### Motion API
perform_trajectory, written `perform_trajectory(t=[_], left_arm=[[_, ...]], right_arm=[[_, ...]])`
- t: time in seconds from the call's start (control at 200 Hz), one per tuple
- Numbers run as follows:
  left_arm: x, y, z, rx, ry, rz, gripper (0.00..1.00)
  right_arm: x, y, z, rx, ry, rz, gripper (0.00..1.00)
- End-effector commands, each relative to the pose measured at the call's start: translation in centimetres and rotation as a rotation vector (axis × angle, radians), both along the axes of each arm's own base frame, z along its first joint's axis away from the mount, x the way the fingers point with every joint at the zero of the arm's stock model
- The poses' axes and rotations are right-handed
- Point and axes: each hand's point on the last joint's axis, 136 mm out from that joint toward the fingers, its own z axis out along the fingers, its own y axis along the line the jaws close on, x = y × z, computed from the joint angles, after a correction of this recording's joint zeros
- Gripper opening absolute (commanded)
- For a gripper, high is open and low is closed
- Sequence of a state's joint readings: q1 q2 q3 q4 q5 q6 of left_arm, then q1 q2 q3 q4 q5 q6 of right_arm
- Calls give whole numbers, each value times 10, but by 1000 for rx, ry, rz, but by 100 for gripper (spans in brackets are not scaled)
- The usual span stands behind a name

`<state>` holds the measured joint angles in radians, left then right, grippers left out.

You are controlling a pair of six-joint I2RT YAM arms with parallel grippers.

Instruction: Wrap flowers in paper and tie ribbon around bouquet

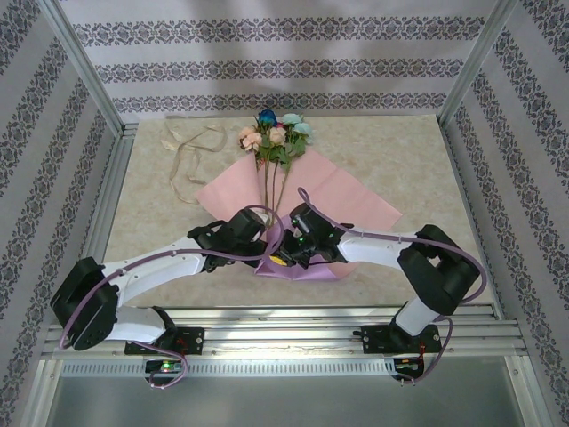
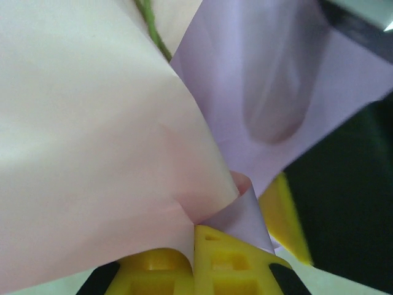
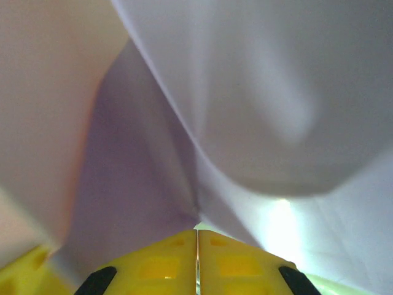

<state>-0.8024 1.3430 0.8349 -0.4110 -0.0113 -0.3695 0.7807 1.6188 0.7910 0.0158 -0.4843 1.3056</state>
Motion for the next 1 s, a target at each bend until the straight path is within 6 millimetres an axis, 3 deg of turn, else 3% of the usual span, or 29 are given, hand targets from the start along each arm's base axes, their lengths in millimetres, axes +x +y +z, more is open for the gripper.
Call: perform_trajectory(t=[0.0, 0.135, 0.285, 0.515, 0.744, 0.859, 0.994], left_arm=[[4, -17, 12, 32, -60, -81, 6], [2, -29, 4, 47, -44, -123, 27], [6, -41, -6, 43, -27, -123, 49], [11, -53, -7, 2, -31, -124, 53], [6, -62, 1, -51, -39, -163, 62], [5, -64, 4, -45, -50, -185, 67], [3, -74, 6, -46, -56, -235, 71]], right_arm=[[8, -4, -16, -26, -10, -3, 10], [15, -1, -27, -16, 0, -10, 10], [17, -6, -24, -16, -2, -30, 12], [7, -35, -7, -54, -28, -84, 26], [1, -78, 9, -126, -56, -151, 28], [7, -97, 17, -143, -70, -171, 30], [28, -130, 35, -136, -106, -246, 32]])
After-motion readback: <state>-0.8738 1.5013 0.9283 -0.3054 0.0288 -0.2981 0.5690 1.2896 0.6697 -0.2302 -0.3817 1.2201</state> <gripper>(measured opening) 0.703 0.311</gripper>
